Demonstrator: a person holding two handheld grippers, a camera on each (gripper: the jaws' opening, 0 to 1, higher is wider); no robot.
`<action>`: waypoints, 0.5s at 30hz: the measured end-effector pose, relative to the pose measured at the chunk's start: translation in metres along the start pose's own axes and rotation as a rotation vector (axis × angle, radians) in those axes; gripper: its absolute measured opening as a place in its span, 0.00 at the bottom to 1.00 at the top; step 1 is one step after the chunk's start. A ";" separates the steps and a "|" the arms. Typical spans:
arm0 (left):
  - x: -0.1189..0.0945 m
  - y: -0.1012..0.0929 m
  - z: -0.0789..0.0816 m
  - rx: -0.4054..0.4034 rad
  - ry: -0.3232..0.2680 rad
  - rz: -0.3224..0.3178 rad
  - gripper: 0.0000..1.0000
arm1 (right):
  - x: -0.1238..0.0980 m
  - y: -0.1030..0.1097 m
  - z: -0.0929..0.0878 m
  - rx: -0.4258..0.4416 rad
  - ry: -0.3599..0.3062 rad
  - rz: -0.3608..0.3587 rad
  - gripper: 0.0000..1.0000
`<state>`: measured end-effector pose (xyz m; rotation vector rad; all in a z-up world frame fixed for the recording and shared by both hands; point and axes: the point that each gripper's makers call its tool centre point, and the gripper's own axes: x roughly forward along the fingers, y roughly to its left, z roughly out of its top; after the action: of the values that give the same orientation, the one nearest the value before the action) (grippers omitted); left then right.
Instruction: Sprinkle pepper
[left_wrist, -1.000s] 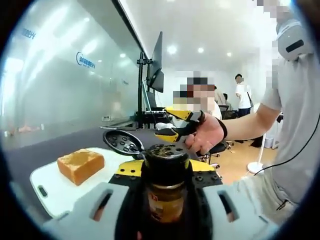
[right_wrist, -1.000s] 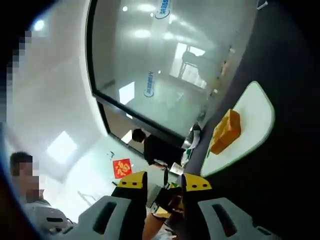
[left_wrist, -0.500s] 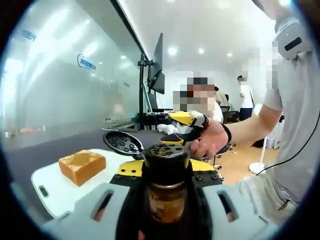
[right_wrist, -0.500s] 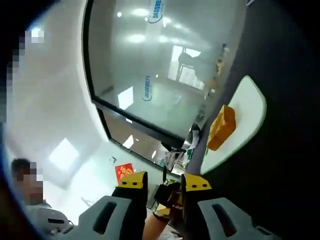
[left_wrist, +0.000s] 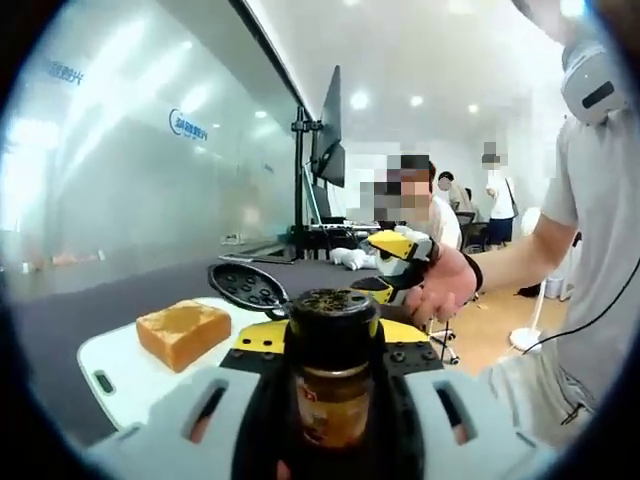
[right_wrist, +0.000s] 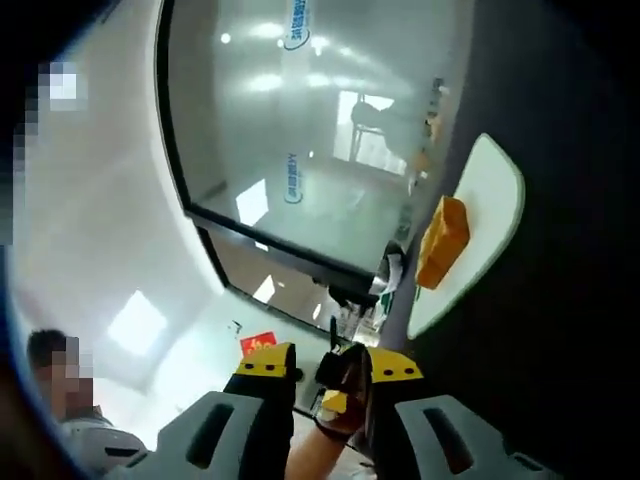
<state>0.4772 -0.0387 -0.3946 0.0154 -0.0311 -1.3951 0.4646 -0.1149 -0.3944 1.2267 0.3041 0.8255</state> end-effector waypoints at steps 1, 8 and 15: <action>0.001 0.001 0.004 0.003 -0.006 0.003 0.21 | 0.000 0.001 0.001 0.005 -0.006 0.006 0.22; 0.008 0.015 0.034 0.013 -0.041 0.032 0.21 | 0.009 0.002 -0.007 0.022 0.003 0.022 0.19; 0.014 0.037 0.081 0.044 -0.090 0.068 0.21 | 0.018 -0.004 -0.009 0.128 -0.039 0.003 0.20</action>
<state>0.5134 -0.0458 -0.3123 -0.0120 -0.1363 -1.3266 0.4734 -0.0964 -0.3971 1.3613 0.3270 0.7931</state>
